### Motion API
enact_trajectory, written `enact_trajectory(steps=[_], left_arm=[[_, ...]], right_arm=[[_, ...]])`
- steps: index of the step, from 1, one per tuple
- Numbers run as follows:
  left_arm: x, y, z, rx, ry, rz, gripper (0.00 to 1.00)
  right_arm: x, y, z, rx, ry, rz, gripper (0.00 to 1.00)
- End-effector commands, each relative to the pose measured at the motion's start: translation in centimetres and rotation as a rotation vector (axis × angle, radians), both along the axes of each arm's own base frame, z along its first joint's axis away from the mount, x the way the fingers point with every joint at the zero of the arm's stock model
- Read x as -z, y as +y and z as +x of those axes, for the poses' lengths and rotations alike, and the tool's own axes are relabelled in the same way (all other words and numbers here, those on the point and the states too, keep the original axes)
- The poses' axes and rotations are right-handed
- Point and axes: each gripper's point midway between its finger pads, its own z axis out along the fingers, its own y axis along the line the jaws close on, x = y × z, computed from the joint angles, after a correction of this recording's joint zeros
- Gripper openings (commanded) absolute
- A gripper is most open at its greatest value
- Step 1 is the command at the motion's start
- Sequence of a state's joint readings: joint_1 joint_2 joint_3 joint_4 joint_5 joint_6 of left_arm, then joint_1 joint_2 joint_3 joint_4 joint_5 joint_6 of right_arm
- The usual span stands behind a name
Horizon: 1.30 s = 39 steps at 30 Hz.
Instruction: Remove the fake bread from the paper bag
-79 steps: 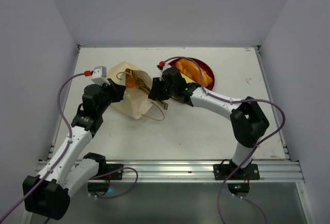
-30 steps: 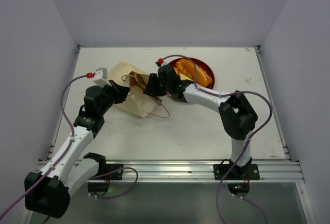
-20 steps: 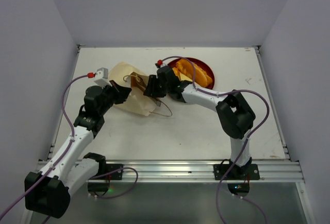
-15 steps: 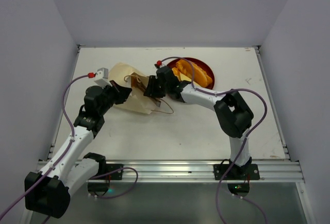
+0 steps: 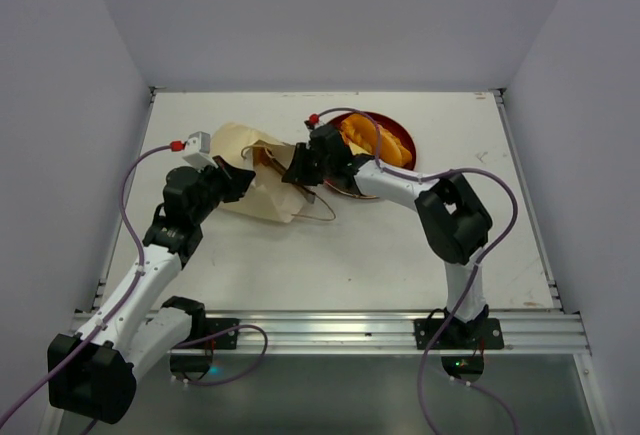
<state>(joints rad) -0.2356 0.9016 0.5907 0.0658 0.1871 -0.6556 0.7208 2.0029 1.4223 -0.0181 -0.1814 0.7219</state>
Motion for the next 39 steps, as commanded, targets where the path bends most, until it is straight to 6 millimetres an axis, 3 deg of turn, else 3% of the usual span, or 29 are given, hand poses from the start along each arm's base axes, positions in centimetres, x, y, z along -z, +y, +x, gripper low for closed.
enact_trajectory(steps=[1,6,17,24,28,32,39], left_arm=[[-0.9,1.2,0.8,-0.046,-0.062,0.057,0.00],[-0.8,2.2,1.2,-0.081,-0.067,0.115,0.00],[-1.3,2.7,2.3,-0.110,-0.082,0.156,0.00],[-1.5,3.0,2.8,-0.129,-0.084,0.168,0.00],[-1.4,3.2,2.9,-0.140,-0.082,0.175,0.00],[-1.2,3.4,3.1,-0.147,-0.077,0.183,0.00],[-1.5,4.3,3.4,-0.192,-0.077,0.213,0.00]], right_arm=[[-5.4,-0.8,1.0,-0.022,-0.121,0.099,0.11],[-8.7,-2.6,-0.2,-0.076,-0.183,0.124,0.08],[-8.6,-5.6,-5.0,-0.211,-0.183,0.067,0.05],[-7.2,-8.9,-7.7,-0.343,-0.150,-0.043,0.04],[-8.9,-11.2,-8.7,-0.396,-0.201,-0.070,0.03],[-11.4,-13.1,-11.1,-0.469,-0.296,-0.096,0.01],[-12.7,-16.6,-14.4,-0.481,-0.350,-0.152,0.00]])
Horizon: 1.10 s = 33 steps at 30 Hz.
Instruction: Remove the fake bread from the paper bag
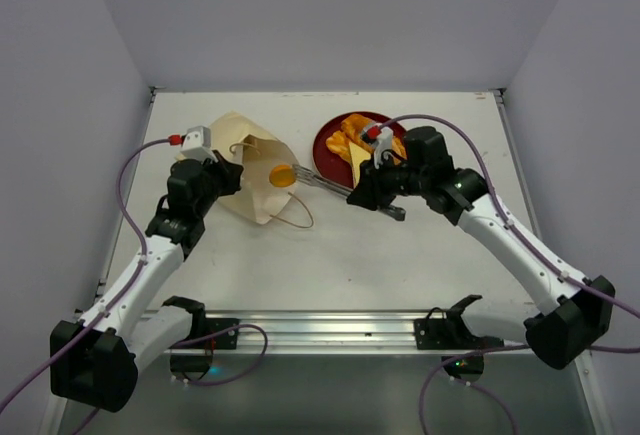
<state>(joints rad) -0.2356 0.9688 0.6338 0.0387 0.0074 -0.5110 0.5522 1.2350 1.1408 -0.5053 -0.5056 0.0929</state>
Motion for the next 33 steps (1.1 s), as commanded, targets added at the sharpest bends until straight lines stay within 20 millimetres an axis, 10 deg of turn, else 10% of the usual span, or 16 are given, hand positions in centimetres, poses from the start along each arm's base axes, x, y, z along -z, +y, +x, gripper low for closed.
enact_trajectory(steps=[1,18,33], left_arm=[[-2.9,1.1,1.2,-0.053,-0.076,0.030,0.00],[-3.5,3.1,0.5,-0.104,-0.071,0.138,0.00],[-5.2,2.4,-2.2,0.000,-0.147,0.176,0.00]], right_arm=[[0.6,-1.9,-2.1,-0.038,-0.002,-0.049,0.00],[0.5,-9.9,0.2,0.175,-0.012,-0.087,0.00],[5.5,-8.9,9.7,0.223,0.053,-0.204,0.00]])
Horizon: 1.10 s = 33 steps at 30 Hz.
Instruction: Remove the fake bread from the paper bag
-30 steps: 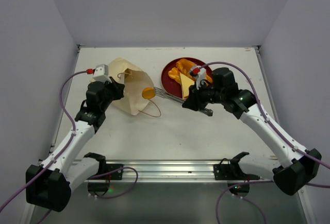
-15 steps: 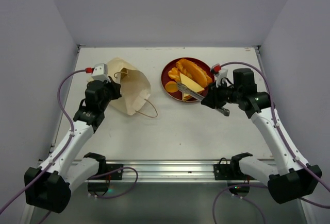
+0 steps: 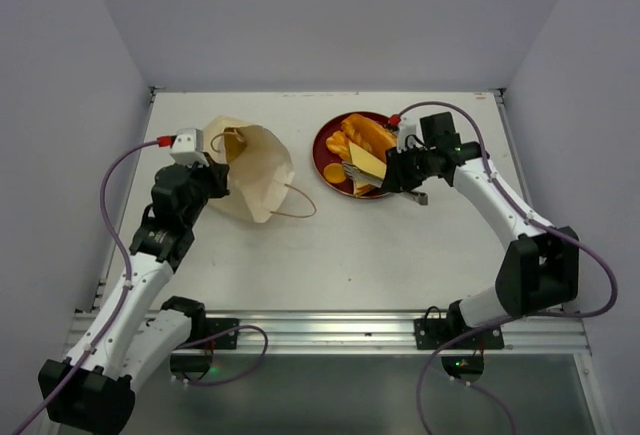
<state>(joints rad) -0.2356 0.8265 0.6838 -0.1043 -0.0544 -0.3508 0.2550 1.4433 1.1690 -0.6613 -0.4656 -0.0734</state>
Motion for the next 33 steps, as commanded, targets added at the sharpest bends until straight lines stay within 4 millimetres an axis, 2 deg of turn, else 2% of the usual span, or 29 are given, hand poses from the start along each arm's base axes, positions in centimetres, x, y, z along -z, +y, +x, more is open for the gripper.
enact_trajectory(steps=[1,5,7,10,11,17,25,28,29,31,32,33], left_arm=[[-2.1,0.1,-0.5,0.027,-0.074,0.022,0.00],[-2.0,0.0,-1.1,0.051,-0.088,0.037,0.00],[-2.0,0.1,-1.3,0.056,-0.102,0.052,0.00],[-2.0,-0.4,-1.8,0.098,-0.123,0.060,0.00],[-1.8,-0.6,-1.9,0.111,-0.126,0.069,0.00],[-1.1,-1.2,-2.6,0.168,-0.129,0.086,0.00],[-0.4,-1.8,-3.4,0.219,-0.125,0.093,0.00],[-0.3,-2.0,-3.8,0.242,-0.125,0.109,0.00],[-0.1,-2.0,-4.1,0.255,-0.118,0.119,0.00],[0.1,-2.2,-4.5,0.278,-0.113,0.136,0.00],[0.0,-2.2,-4.7,0.288,-0.121,0.156,0.00],[0.1,-2.2,-5.0,0.301,-0.114,0.163,0.00]], right_arm=[[-2.2,0.7,3.4,-0.017,-0.124,-0.007,0.00],[-1.0,1.2,4.1,-0.037,-0.090,-0.047,0.06],[-0.6,1.3,4.5,-0.038,-0.083,-0.061,0.13],[-0.7,1.3,4.9,-0.034,-0.089,-0.072,0.21],[-0.9,1.4,5.1,-0.033,-0.094,-0.073,0.25],[-2.1,1.5,5.7,-0.019,-0.124,-0.063,0.39],[-4.5,2.0,6.0,-0.015,-0.173,-0.021,0.43],[-5.7,2.4,5.0,-0.052,-0.196,0.009,0.42],[-6.8,2.8,4.0,-0.109,-0.226,0.035,0.42],[-7.6,3.0,2.6,-0.171,-0.255,0.061,0.41],[-7.3,3.1,1.7,-0.228,-0.280,0.057,0.40],[-8.7,3.3,0.3,-0.279,-0.325,0.087,0.40]])
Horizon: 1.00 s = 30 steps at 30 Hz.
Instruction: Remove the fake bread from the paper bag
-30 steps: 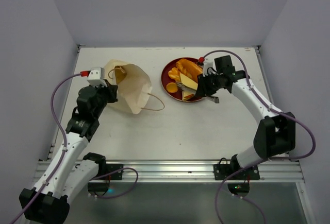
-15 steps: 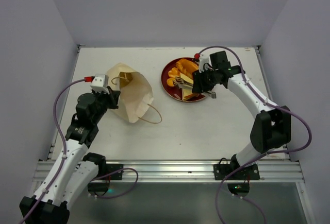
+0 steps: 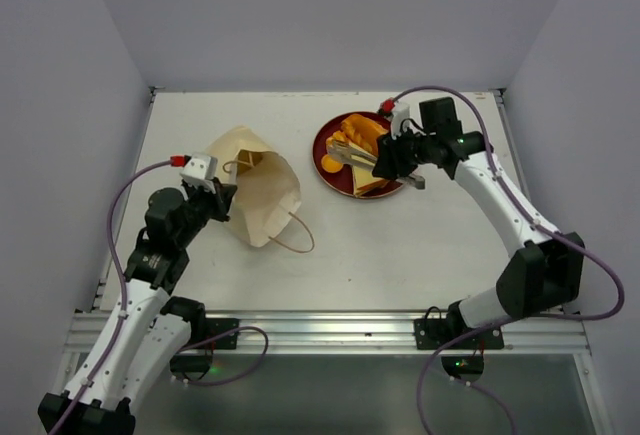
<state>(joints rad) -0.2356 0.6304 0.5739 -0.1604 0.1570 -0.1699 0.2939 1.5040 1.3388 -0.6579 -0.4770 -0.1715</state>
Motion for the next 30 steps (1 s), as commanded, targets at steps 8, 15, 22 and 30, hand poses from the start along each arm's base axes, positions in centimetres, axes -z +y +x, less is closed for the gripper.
enact_trajectory(steps=[8,15,22,30], left_arm=[[-1.5,-1.3,-2.3,0.194,-0.085,0.135,0.00],[0.0,-1.6,-2.6,0.255,-0.013,0.198,0.00],[0.4,-1.2,-1.8,0.183,0.026,0.138,0.00],[-0.3,-5.0,-0.7,0.258,0.095,-0.151,0.00]], right_arm=[[-5.0,0.1,-9.5,-0.423,-0.304,0.054,0.39],[-4.7,-0.1,-12.7,-0.521,-0.299,0.065,0.38],[-5.7,-0.4,-16.4,-0.671,-0.326,0.076,0.37],[-6.0,1.0,-19.0,-0.700,-0.235,0.150,0.37]])
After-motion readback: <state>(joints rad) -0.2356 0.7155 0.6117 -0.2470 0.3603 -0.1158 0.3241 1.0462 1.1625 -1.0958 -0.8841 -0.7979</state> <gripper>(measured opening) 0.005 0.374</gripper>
